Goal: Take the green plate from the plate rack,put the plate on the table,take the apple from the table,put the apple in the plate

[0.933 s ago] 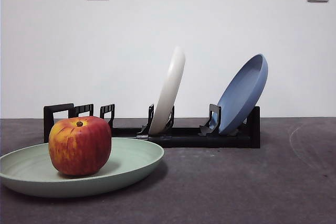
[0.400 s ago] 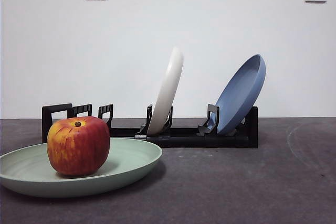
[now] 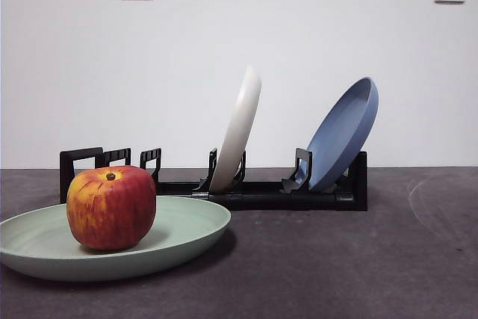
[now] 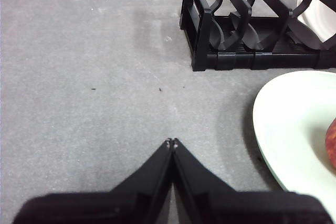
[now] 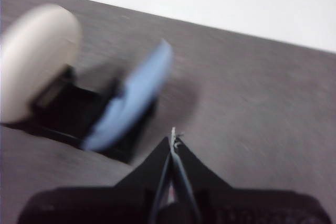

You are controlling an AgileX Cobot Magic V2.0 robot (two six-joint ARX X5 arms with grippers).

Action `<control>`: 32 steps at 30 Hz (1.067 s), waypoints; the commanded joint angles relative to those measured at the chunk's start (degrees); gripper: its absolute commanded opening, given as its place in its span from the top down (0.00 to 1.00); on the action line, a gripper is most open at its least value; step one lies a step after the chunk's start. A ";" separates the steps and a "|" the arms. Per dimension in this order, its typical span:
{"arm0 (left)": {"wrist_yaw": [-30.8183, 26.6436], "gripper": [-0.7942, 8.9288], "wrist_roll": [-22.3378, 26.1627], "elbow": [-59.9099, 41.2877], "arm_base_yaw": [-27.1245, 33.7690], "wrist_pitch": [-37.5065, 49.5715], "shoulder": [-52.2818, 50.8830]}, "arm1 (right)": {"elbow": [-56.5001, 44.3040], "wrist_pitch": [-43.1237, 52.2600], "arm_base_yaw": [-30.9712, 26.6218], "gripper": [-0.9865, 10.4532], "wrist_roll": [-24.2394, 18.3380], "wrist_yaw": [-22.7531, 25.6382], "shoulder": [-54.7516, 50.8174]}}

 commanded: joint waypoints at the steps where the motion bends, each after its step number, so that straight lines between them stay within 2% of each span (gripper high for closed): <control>1: 0.07 0.92 0.81 -0.42 0.13 0.59 0.02 | -10.64 5.60 -4.04 0.92 0.59 -0.20 -6.86; 6: 0.07 0.92 0.81 -0.42 0.13 0.59 0.02 | -25.20 11.02 -9.07 0.92 0.85 -0.22 -19.80; 13: 0.07 0.92 0.81 -0.42 0.13 0.59 0.02 | -36.72 8.83 -9.94 0.92 1.31 -0.20 -35.08; 17: 0.07 0.92 0.81 -0.42 0.13 0.66 0.13 | -39.63 5.88 -9.94 0.92 2.86 -0.20 -40.61; 21: 0.07 0.92 0.81 -0.42 0.13 0.76 0.15 | -40.02 6.05 -9.88 0.92 6.51 -0.11 -42.86; 26: 0.07 0.92 0.81 -0.42 0.13 0.76 0.28 | -40.09 6.03 -9.86 0.92 10.01 4.63 -43.52; 32: 0.07 0.92 0.81 -0.42 0.13 0.76 0.28 | -40.06 6.14 -9.84 0.92 10.08 5.20 -43.52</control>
